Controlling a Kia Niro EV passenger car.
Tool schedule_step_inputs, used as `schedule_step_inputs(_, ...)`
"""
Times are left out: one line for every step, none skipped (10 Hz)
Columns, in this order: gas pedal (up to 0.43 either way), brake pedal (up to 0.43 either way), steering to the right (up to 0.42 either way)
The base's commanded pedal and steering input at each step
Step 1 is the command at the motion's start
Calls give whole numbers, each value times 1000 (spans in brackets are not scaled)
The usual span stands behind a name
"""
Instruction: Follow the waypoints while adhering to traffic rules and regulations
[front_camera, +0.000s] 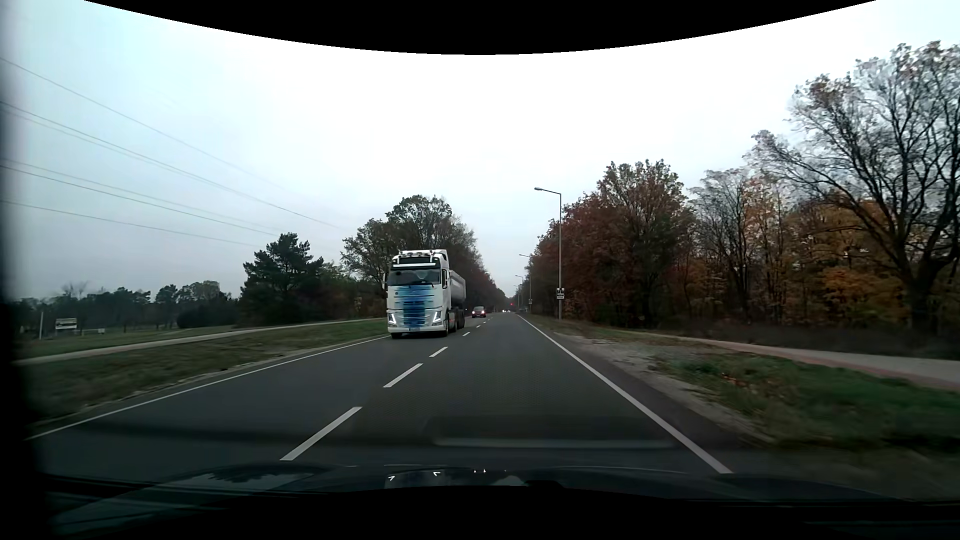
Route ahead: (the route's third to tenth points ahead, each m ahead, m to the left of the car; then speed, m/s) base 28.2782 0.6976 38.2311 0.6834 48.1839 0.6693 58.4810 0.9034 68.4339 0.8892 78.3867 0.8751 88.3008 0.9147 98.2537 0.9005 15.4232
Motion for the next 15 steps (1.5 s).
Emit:
schedule_step_inputs(177, 0, 1)
schedule_step_inputs(177, 0, 1)
schedule_step_inputs(177, 0, 1)
schedule_step_inputs(177, 0, 1)
schedule_step_inputs(169, 0, 1)
schedule_step_inputs(169, 0, 1)
schedule_step_inputs(169, 0, 1)
schedule_step_inputs(169, 0, 1)
schedule_step_inputs(169, 0, 1)
schedule_step_inputs(169, 0, 1)
schedule_step_inputs(169, 0, 1)
schedule_step_inputs(169, 0, 1)
schedule_step_inputs(169, 0, 1)
schedule_step_inputs(169, 0, 1)
schedule_step_inputs(169, 0, 1)
